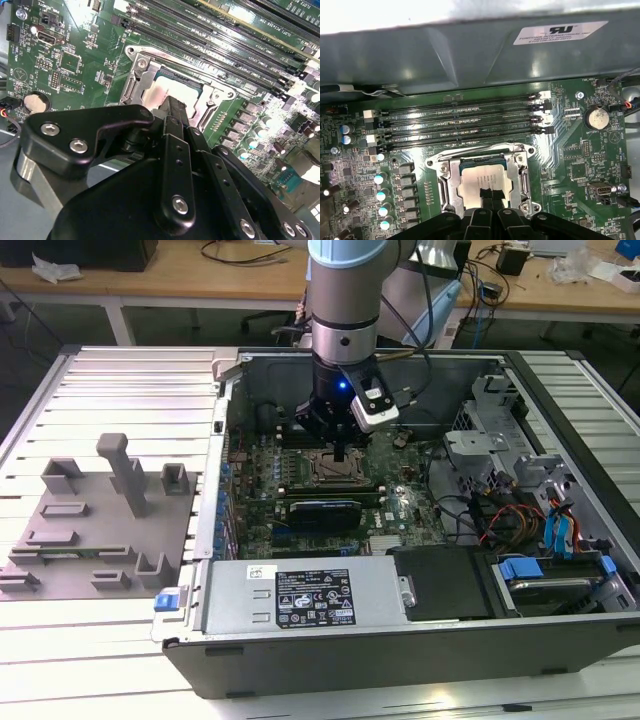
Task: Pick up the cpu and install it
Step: 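Install the second cpu locking lever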
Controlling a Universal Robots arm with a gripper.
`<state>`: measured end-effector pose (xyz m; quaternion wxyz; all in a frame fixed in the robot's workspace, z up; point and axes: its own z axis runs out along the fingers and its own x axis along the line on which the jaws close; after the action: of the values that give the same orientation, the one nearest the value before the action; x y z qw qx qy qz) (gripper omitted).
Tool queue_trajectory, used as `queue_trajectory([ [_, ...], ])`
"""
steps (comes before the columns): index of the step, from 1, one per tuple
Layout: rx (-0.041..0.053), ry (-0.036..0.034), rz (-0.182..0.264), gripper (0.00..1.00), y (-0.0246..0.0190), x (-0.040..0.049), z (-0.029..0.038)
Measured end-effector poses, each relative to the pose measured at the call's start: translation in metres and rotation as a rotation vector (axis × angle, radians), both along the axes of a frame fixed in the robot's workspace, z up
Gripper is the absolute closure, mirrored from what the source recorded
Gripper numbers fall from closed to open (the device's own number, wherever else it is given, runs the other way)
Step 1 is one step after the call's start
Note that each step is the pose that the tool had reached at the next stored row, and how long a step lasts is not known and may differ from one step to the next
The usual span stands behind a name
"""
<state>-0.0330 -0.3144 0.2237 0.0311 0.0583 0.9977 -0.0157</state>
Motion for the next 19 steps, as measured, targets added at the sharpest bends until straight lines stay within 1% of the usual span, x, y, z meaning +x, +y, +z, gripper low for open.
queue_trajectory([
  [4,0.0003,-0.0001,0.000,0.89,-0.0001,0.0000,0.0000],
  [6,0.0001,0.0001,0.000,0.89,-0.0017,0.0000,0.0000],
  [12,0.0002,0.0001,0.000,0.89,-0.0110,0.0000,0.0000],
  [13,0.0001,0.0000,0.000,0.89,-0.0135,0.0000,0.0000],
  [14,0.0008,0.0000,0.000,0.89,-0.0144,0.0000,0.0002],
  [17,0.0009,0.0000,0.000,0.89,-0.0144,0.0000,0.0021],
  [19,0.0008,0.0000,0.000,0.89,-0.0145,0.0000,0.0048],
])
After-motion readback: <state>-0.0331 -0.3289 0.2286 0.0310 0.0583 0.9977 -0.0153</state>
